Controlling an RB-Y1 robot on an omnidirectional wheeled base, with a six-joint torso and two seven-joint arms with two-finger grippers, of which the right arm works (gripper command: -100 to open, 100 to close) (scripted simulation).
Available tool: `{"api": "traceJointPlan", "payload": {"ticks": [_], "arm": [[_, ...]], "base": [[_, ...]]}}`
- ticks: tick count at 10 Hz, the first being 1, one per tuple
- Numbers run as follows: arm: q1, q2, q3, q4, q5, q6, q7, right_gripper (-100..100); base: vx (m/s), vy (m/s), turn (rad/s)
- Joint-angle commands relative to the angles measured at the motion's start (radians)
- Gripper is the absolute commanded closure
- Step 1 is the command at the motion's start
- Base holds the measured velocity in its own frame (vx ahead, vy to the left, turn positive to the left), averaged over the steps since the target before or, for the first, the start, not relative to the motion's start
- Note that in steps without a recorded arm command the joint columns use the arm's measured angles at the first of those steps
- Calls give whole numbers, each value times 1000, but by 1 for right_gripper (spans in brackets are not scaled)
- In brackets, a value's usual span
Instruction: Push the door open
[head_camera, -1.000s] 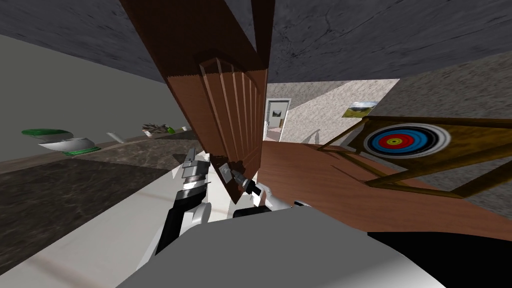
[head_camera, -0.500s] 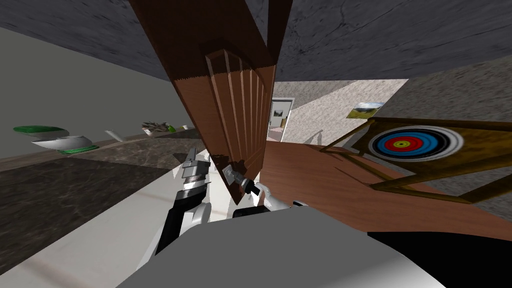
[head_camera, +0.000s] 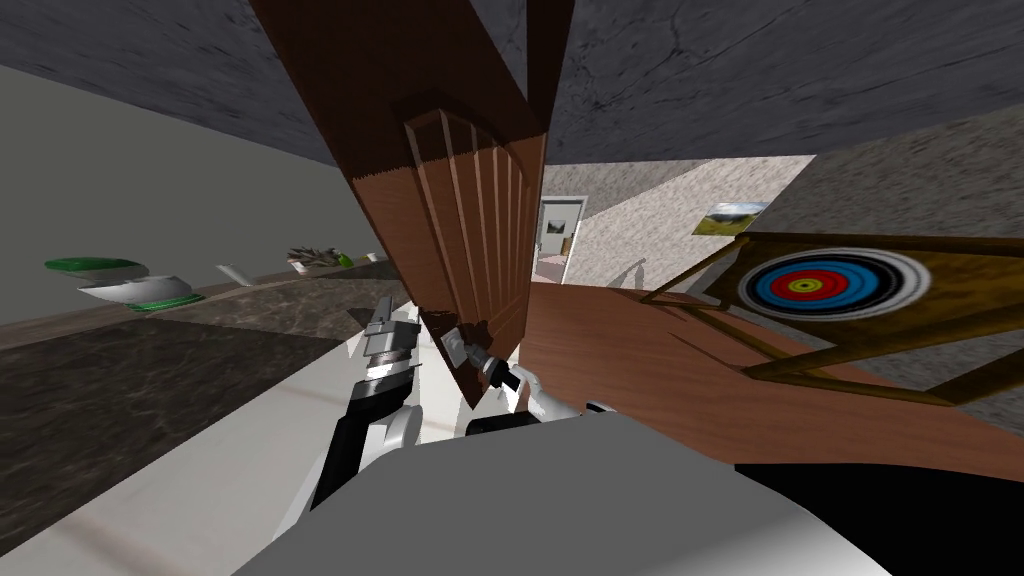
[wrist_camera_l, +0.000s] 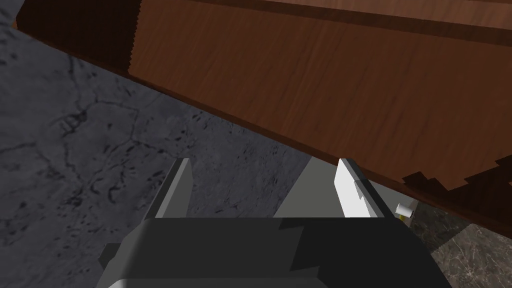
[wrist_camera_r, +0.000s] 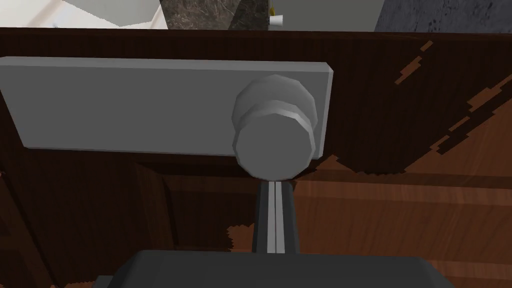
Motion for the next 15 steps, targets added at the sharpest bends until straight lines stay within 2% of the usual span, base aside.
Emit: {"api": "traceJointPlan", "payload": {"ticks": [1,3,4,5,6,8,10,12,13,14,15], "arm": [[7,-26,-8,-5,-4,-4,-1,-100],[12,-19,-15,-9,-8,-7,-2,-100],[16,0,-20,-11,-10,-9,-2,-100],[9,-10,-17,-6,-10,-9,-4,-100],[8,-25,-24,-1,-9,-10,-1,-100],[6,-29,-29,4,-8,-11,2,-100],[3,-20,-38,11,-7,-12,7,-100],[1,8,-45,18,-6,-14,11,-100],[1,-3,-43,19,-7,-16,9,-100],[1,-3,-43,19,-7,-16,9,100],[1,-3,-43,19,-7,-16,9,100]], "base": [[-111,-65,-133],[-215,-114,-67],[-202,-164,-93],[-87,-80,-6],[50,89,44],[115,172,18],[170,198,26],[145,185,32],[60,80,-1],[-4,-8,-6],[-14,-30,7]]}}
